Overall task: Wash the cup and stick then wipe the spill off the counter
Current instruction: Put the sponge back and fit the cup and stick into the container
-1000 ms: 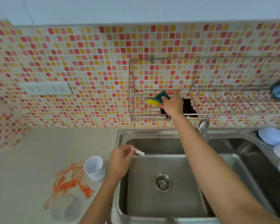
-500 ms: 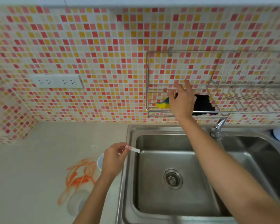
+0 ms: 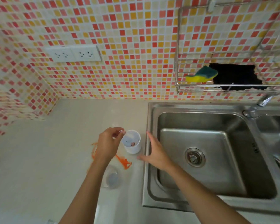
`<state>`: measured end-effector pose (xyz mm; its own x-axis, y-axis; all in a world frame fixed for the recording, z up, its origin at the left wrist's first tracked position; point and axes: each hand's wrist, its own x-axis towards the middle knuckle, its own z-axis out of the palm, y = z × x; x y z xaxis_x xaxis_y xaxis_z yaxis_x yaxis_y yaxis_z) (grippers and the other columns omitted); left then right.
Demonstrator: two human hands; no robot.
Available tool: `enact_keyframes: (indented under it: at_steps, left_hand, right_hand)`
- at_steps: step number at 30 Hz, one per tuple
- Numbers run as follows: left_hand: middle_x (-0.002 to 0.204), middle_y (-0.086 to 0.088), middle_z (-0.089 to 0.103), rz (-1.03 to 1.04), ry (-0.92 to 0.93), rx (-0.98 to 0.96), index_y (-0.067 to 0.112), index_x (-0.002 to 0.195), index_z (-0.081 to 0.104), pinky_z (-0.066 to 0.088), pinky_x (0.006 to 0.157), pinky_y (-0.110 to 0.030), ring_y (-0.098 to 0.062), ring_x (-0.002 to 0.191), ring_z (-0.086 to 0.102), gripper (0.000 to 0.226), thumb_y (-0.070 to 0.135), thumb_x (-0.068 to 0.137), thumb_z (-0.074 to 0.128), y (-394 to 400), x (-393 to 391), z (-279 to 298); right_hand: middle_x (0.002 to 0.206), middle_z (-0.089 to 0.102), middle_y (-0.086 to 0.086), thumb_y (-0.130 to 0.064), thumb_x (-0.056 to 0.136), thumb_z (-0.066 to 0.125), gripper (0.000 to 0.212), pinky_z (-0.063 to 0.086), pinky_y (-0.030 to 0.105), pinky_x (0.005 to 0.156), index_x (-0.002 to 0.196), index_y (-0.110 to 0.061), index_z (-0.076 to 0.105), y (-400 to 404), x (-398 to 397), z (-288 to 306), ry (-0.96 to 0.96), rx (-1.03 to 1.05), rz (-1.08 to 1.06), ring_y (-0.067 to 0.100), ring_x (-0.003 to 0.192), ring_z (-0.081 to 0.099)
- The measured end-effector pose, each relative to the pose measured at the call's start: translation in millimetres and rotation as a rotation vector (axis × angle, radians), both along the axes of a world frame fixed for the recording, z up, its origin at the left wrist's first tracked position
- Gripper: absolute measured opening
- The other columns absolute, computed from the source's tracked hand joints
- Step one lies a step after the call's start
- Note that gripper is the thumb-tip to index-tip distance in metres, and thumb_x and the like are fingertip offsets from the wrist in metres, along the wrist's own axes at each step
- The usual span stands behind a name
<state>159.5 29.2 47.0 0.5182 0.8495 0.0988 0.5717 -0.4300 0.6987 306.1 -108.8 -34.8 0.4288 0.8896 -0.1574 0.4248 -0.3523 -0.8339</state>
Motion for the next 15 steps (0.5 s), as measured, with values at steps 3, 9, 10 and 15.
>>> enact_keyframes:
  at_steps: [3, 9, 10, 15]
  left_hand:
    - [0.084, 0.001, 0.071, -0.059, 0.06, 0.005, 0.018, 0.094, 0.075, 0.042, 0.068, -0.011, -0.011, 0.074, 0.064, 0.011, 0.024, 0.088, 0.068, 3.6, -6.8, -8.0]
    - [0.086, -0.006, 0.069, -0.116, 0.136, 0.018, 0.017, 0.097, 0.075, 0.041, 0.071, -0.023, -0.019, 0.077, 0.062, 0.014, 0.025, 0.09, 0.066, 8.0, -10.6, -17.3]
    - [0.086, -0.007, 0.069, -0.126, 0.144, 0.012, 0.017, 0.097, 0.075, 0.043, 0.072, -0.025, -0.02, 0.078, 0.062, 0.014, 0.025, 0.09, 0.066, 8.5, -10.3, -19.2]
    - [0.088, -0.01, 0.07, -0.146, 0.152, 0.002, 0.014, 0.099, 0.075, 0.05, 0.078, -0.033, -0.024, 0.078, 0.063, 0.016, 0.022, 0.089, 0.066, 9.5, -5.0, -25.5]
  right_hand:
    - [0.155, 0.029, -0.01, -0.044, 0.057, 0.091, 0.122, 0.019, 0.018, 0.109, 0.153, -0.023, 0.018, 17.4, -12.7, -4.7, 0.054, 0.015, -0.008, -0.004, 0.133, 0.022]
    - [0.135, 0.051, -0.02, -0.059, 0.052, 0.087, 0.109, 0.046, 0.039, 0.102, 0.142, -0.038, 0.03, 34.0, -21.3, -14.8, 0.058, 0.055, -0.021, 0.007, 0.124, 0.05]
    - [0.133, 0.052, -0.02, -0.054, 0.055, 0.087, 0.103, 0.047, 0.038, 0.101, 0.14, -0.041, 0.031, 33.5, -23.0, -13.0, 0.055, 0.063, -0.031, 0.006, 0.123, 0.05]
    - [0.128, 0.055, -0.022, -0.046, 0.07, 0.082, 0.081, 0.05, 0.033, 0.097, 0.136, -0.042, 0.035, 34.1, -24.9, -8.7, 0.071, 0.087, -0.073, 0.003, 0.116, 0.053]
